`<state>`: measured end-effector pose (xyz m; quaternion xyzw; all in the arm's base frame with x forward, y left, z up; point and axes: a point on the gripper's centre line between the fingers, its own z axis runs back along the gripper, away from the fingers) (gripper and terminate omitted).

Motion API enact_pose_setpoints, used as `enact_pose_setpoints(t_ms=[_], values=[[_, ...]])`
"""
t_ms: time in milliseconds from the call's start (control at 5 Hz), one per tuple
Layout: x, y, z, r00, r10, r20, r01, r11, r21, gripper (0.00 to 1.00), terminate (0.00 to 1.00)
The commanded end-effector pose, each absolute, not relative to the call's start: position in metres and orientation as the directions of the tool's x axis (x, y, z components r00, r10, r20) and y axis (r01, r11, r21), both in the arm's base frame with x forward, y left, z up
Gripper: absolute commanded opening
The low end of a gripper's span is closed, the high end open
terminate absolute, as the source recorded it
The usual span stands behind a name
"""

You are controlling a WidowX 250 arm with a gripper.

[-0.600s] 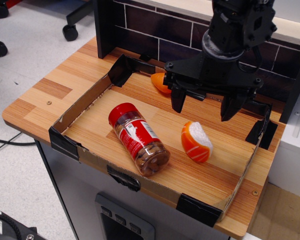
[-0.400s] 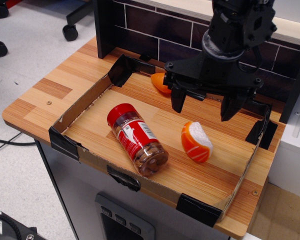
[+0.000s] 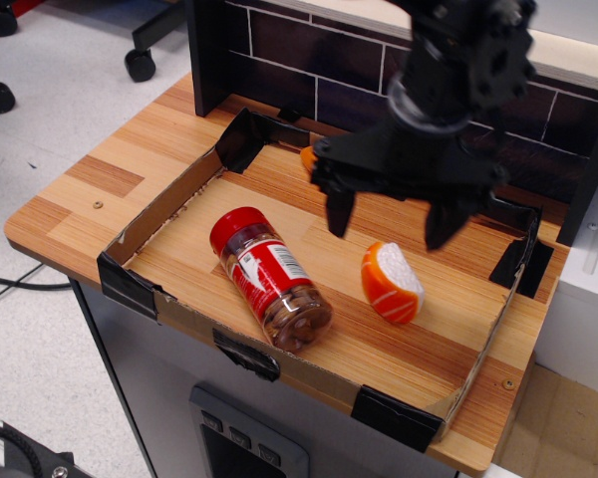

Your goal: Upright basil bottle

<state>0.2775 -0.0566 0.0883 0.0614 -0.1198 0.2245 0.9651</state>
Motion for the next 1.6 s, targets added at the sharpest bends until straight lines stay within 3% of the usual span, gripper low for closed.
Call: enact_pose_setpoints(t_ms=[0, 400, 1000, 1400], values=[[0.283, 0.008, 0.116, 0.666, 0.699, 0.261, -0.723, 0.691, -0.008, 1.0, 0.0], [0.275, 0.045, 0.091, 0.487, 0.86, 0.155, -0.872, 0.49, 0.021, 1.0, 0.0], [0.276, 0.043, 0.049, 0.47, 0.862, 0.19, -0.878, 0.479, 0.002, 1.0, 0.0], [0.277, 0.044, 0.035, 0.466, 0.859, 0.213, -0.881, 0.471, 0.03, 1.0, 0.0]])
